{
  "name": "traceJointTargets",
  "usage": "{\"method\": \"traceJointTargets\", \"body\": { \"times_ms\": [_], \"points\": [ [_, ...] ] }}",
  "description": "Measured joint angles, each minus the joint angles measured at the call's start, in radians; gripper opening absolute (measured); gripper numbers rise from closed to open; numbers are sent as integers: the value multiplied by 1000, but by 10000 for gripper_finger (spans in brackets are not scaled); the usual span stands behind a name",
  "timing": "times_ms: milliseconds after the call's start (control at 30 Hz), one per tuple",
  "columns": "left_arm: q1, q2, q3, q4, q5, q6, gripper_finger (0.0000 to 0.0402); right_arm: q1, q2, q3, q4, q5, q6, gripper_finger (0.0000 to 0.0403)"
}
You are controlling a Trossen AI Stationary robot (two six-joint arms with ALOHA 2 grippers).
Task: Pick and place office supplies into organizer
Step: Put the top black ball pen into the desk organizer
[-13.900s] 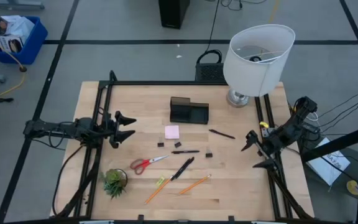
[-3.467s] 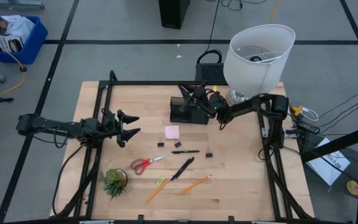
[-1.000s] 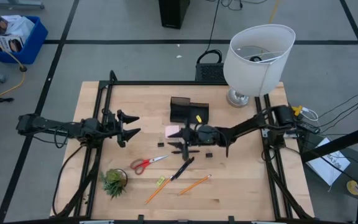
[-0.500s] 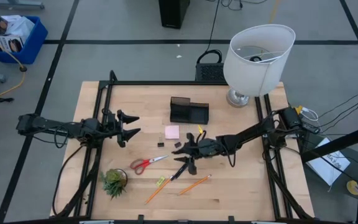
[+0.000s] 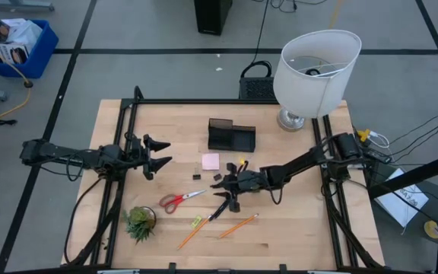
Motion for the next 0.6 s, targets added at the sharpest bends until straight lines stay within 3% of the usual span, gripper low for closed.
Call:
{"method": "traceJointTargets", "body": {
  "times_ms": [600],
  "points": [
    [0, 0, 0, -7, 0, -2, 324, -43, 113, 0, 68, 7, -22, 114]
  ]
}}
